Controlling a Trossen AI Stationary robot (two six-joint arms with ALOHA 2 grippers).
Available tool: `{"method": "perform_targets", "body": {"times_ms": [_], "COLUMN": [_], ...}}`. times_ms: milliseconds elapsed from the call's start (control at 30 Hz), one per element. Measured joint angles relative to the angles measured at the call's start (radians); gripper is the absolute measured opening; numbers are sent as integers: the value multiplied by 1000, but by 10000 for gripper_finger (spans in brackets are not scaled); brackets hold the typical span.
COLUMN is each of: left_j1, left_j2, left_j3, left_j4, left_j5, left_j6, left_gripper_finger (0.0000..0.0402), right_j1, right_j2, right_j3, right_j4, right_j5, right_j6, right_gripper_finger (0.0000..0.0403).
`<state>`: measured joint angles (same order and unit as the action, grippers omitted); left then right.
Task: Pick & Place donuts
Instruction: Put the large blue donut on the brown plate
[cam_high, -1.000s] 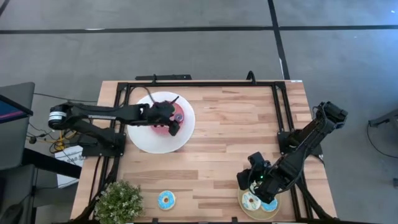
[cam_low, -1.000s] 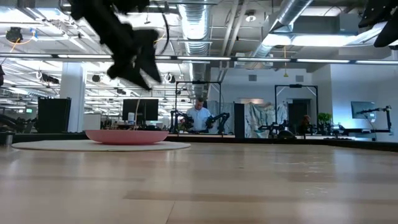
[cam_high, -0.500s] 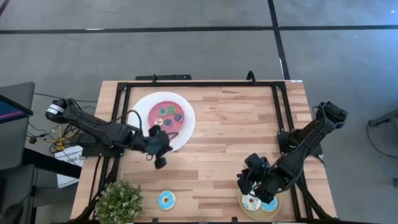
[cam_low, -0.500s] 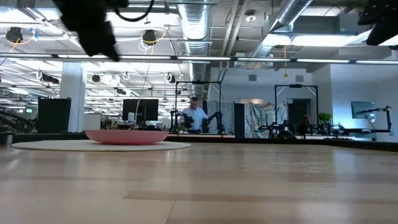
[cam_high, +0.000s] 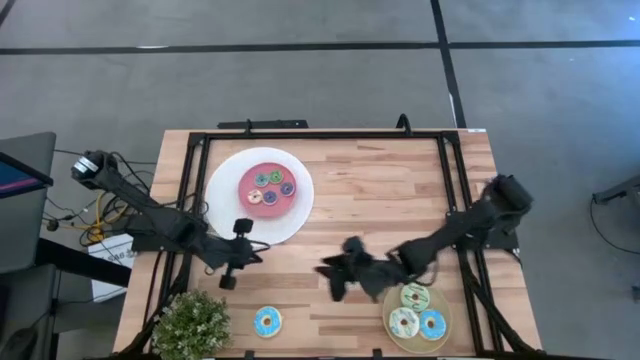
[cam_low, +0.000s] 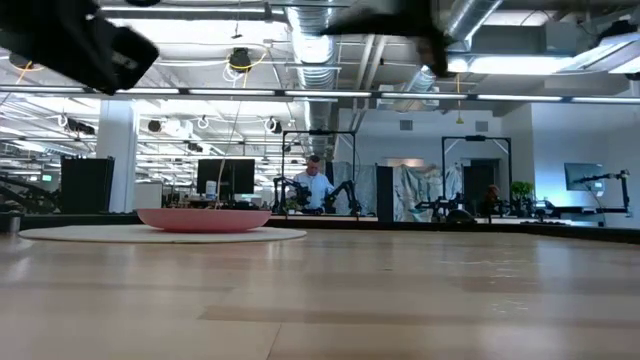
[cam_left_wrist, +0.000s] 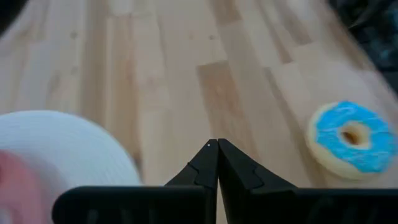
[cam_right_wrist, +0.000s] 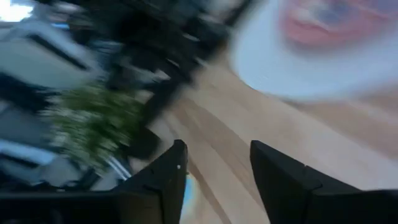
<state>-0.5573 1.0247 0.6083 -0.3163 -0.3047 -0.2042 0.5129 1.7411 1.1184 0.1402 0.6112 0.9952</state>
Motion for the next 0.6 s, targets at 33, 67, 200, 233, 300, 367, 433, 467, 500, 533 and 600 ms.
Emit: {"method": "perform_targets", "body": {"times_ms": [33,67,200,233,300,367,433,467,500,533,600], "left_j1": [-7,-13,-26,-28,-32,-32,-32,-32,-33,-33,-33], "left_j2": [-31,-68,-199,-230,-290,-341,-386,-406,-424,-439,-461], "left_j3": [-33,-67,-164,-176,-194,-206,-212,-215,-219,-219,-219], "left_j4": [24,31,40,42,34,37,34,34,28,18,2], "left_j5": [6,12,11,12,25,41,56,57,60,64,64], "left_j6": [-12,-28,-77,-79,-89,-84,-70,-67,-66,-66,-66], "left_gripper_finger": [0,0,0,0,0,0,0,0,0,0,0], "right_j1": [-20,-43,-111,-124,-143,-150,-150,-150,-149,-149,-149], "right_j2": [36,71,219,265,354,453,533,576,613,645,716], "right_j3": [20,52,298,384,553,732,886,962,1027,1084,1192], "right_j4": [83,123,-60,-152,-383,-537,-670,-706,-739,-790,-855], "right_j5": [-24,-53,-188,-228,-288,-335,-367,-379,-393,-403,-425], "right_j6": [-78,-142,-267,-295,-366,-438,-505,-534,-556,-575,-584], "right_gripper_finger": [176,185,219,226,236,242,244,244,244,244,244]}}
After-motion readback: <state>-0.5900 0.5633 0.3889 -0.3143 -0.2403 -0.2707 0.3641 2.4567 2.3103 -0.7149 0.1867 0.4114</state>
